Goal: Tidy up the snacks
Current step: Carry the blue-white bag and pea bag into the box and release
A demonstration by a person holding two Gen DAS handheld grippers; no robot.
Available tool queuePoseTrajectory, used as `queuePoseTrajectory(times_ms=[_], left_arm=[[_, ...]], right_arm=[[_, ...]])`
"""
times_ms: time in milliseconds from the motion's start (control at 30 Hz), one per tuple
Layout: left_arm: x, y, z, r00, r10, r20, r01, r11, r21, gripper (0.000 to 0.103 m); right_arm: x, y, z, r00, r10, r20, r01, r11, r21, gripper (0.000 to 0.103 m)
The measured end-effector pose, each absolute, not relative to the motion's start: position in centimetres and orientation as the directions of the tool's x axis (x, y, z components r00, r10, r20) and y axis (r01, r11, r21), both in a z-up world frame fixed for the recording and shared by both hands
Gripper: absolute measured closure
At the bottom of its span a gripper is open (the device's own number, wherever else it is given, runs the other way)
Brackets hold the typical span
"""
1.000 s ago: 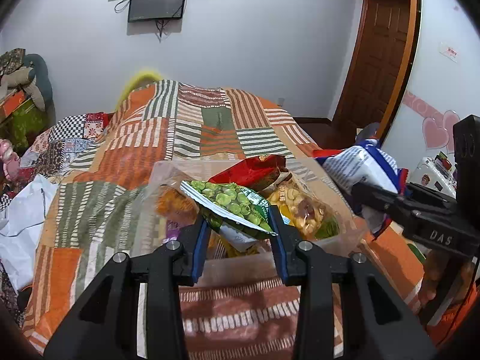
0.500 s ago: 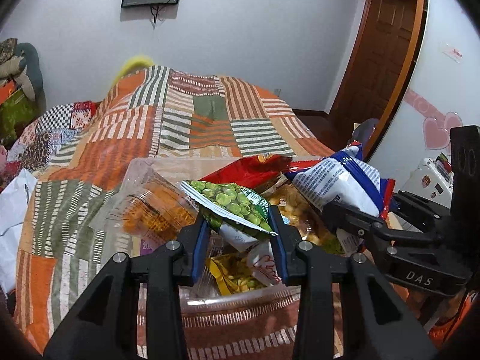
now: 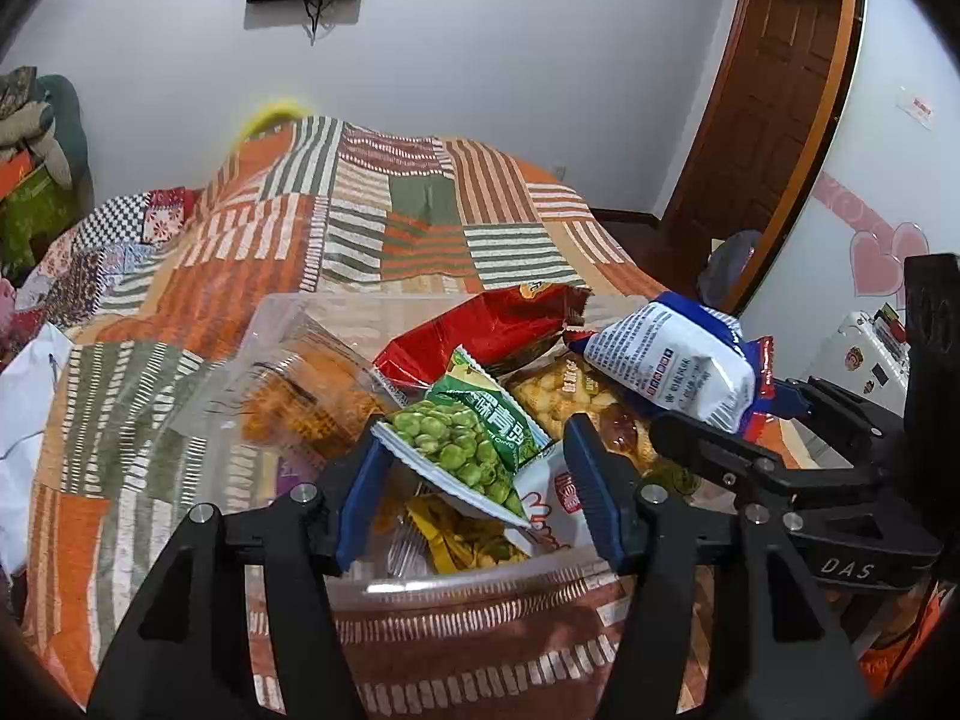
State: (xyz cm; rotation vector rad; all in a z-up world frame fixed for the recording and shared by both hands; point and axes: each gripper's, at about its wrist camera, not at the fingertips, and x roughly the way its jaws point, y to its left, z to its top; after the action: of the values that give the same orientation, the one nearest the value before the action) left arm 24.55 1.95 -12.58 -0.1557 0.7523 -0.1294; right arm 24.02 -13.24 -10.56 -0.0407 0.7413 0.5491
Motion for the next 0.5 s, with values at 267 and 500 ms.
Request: queuePoseTrajectory(times_ms=[267,500], left_arm=[[21.9,2.1,-10.2,0.753,-0.160,-0.638,0.065,0.983,-0.171,0.043],[19.7,2.2,-7.9,0.783,-0.142,-0.606,0.059,0.986,-0.154,0.039]], right_arm=[[22.7,-14.6,-9.9,0.596,0.460,-0.658,-0.484,0.860,0.162,0.030],[22.2,-14.8,-9.1,0.608,0.464,-0.644,-0.487,0.859,0.159,0.029]])
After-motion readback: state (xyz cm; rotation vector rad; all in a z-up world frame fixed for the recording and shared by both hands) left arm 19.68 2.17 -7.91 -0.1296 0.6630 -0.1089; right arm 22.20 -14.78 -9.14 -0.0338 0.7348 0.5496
